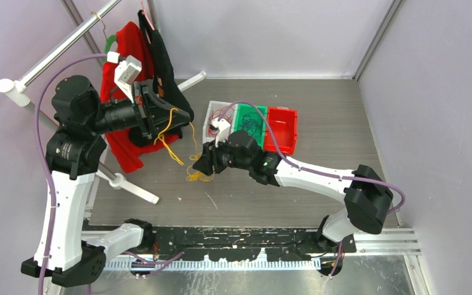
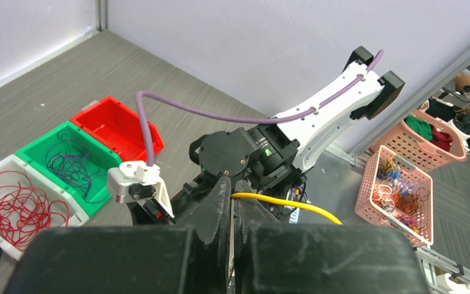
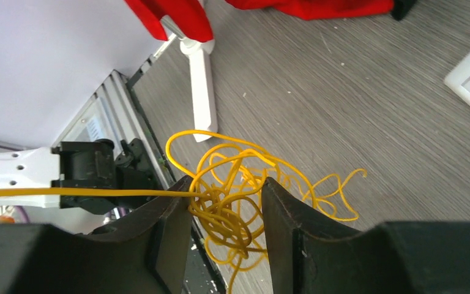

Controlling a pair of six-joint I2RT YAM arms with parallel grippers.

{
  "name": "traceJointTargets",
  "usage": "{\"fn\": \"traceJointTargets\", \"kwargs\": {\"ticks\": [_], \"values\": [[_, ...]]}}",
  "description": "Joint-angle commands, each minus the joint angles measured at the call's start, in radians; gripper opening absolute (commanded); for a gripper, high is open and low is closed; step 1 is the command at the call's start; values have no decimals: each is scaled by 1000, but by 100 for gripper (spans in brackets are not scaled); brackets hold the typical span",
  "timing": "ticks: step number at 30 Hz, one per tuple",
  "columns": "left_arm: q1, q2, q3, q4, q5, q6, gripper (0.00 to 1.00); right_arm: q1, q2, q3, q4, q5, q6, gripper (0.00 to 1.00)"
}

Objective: Untangle the cables
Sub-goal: Untie the cable.

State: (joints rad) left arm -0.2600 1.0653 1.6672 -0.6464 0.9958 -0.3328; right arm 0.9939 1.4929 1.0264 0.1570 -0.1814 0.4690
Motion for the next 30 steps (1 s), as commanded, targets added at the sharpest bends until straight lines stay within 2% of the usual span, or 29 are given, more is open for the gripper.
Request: {"fn": "traceJointTargets", "kwargs": {"ticks": [1, 7, 14, 21, 26, 30], "values": [[-2, 13, 60, 89, 28, -90, 0, 4, -17, -22, 58, 95, -21, 48], [-2, 38, 135, 98, 13, -94, 0, 4, -46, -92, 37, 184, -50, 39], [-1, 63, 267, 50, -101, 49, 0, 4, -131, -267, 36, 247, -43, 39], [-2, 49, 230, 21, -137, 105, 0, 2, -261, -386, 56, 295, -40, 49], [-1, 39, 195, 22, -129, 103, 0, 3, -265, -384, 67, 304, -69, 72], [-2, 38, 194, 21, -126, 107, 0, 2, -201, -352, 103, 204, -129, 79]]}}
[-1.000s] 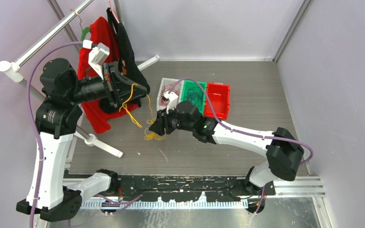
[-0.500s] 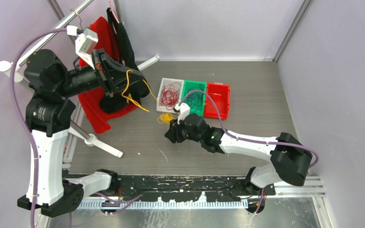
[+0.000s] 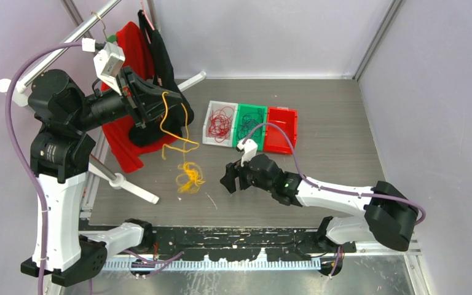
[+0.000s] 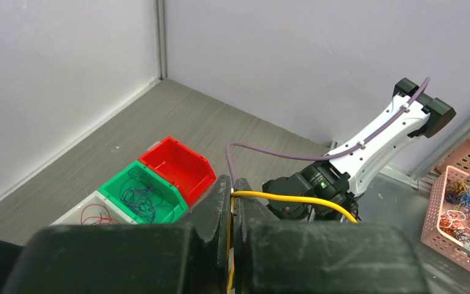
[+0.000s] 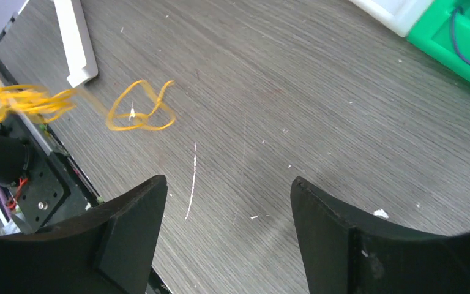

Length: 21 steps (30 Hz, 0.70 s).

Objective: Untangle the cables
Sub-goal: Untie the cable.

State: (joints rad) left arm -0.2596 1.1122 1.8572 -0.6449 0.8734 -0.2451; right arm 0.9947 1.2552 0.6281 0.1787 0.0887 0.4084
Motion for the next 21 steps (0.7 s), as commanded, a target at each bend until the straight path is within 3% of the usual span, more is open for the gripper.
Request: {"fn": "traceJointTargets", "kwargs": {"ticks": [1, 5, 14, 18, 21], "values": [[-1, -9, 5, 19, -5, 22, 0, 2, 56, 49, 98, -113, -93, 80], [-3, -12, 15, 9, -6, 32, 0, 5, 115, 46, 191, -324, -185, 87], [-2, -18, 25, 4, 1, 27, 0, 15, 219, 137, 151, -549, -233, 87], [-3, -11, 36, 24, 6, -12, 0, 15, 279, 189, 83, -482, -265, 82], [-1, -8, 41, 44, 16, -42, 0, 13, 284, 167, 128, -351, -277, 80]]}}
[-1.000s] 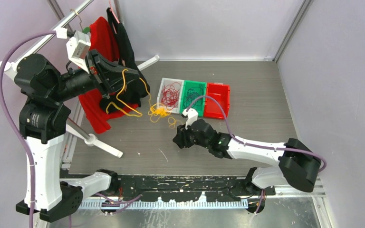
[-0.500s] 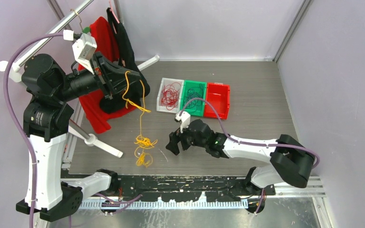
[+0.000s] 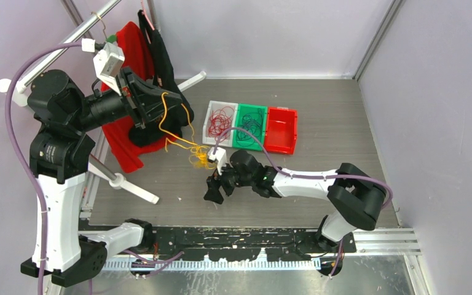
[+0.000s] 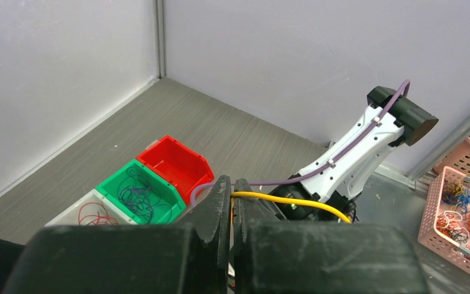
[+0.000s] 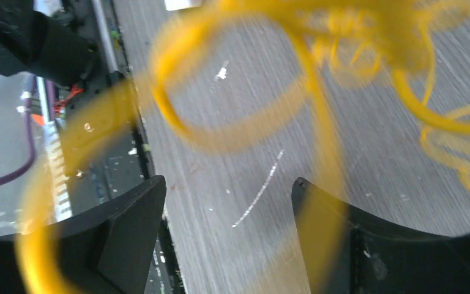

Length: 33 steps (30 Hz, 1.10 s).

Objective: Untangle the cables
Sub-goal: Untie the cable.

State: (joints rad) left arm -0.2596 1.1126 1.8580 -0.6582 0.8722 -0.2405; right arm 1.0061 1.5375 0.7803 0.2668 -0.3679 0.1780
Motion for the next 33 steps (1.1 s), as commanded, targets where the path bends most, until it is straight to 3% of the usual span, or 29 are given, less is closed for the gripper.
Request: {"fn": "traceJointTargets", "kwargs": {"ticks": [1, 6, 9, 17, 33], "values": [[-2, -9, 43, 59, 22, -50, 0, 1, -5, -7, 73, 155, -54, 79], [-2, -5, 49, 69, 32, -54, 0, -19, -33, -108, 207, 372, -51, 81], [-3, -4, 46, 78, 35, -63, 0, -49, -30, -143, 257, 385, -18, 81], [-3, -7, 23, 94, 34, -57, 0, -59, -15, -106, 273, 106, 9, 83], [-2, -5, 22, 153, 36, -133, 0, -94, -8, -154, 345, -95, 76, 83]]}}
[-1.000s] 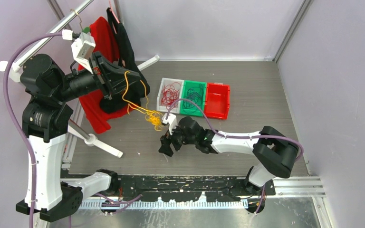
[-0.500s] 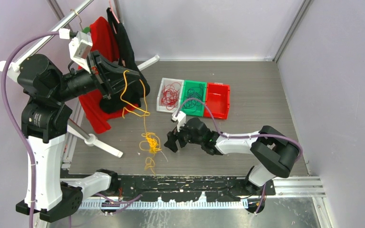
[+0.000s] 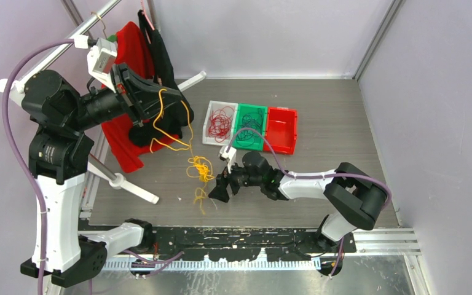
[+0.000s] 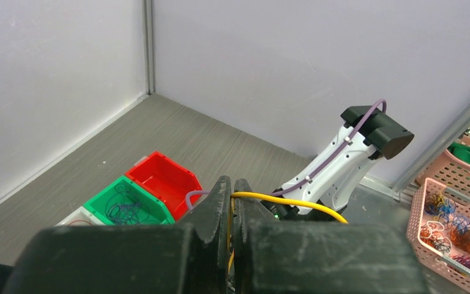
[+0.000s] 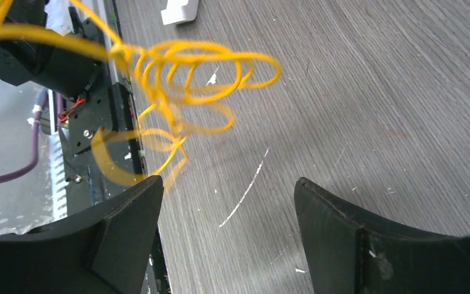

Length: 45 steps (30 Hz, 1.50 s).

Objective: Untangle the cables
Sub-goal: Untie the cable.

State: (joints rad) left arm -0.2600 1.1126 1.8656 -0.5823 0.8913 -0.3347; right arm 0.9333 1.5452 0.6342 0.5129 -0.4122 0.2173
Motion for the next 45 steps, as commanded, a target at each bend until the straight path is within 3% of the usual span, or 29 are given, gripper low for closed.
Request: {"fn": "traceJointTargets", "kwargs": {"ticks": [1, 7, 16, 23, 30, 37, 42, 45], "values": [[-2, -5, 15, 78, 17, -41, 0, -31, -16, -16, 111, -34, 51, 83], [-2, -10, 3, 81, 18, -40, 0, -91, -35, -70, 171, 47, 130, 83], [-2, -9, -13, 99, 12, -44, 0, -90, -57, -65, 195, -29, 121, 85], [-1, -3, -17, 120, 5, -49, 0, -89, 16, 7, 237, -151, 210, 84], [-1, -2, -11, 129, 0, -59, 0, -88, 110, 10, 289, -92, 256, 79], [-1, -2, 9, 127, -4, -62, 0, -88, 171, 9, 315, -68, 270, 55], [-2, -12, -2, 130, -12, -65, 0, -88, 185, 16, 323, -82, 295, 20], [-1, -23, -4, 108, -12, -39, 0, -90, 167, 7, 290, -81, 298, 5]]}}
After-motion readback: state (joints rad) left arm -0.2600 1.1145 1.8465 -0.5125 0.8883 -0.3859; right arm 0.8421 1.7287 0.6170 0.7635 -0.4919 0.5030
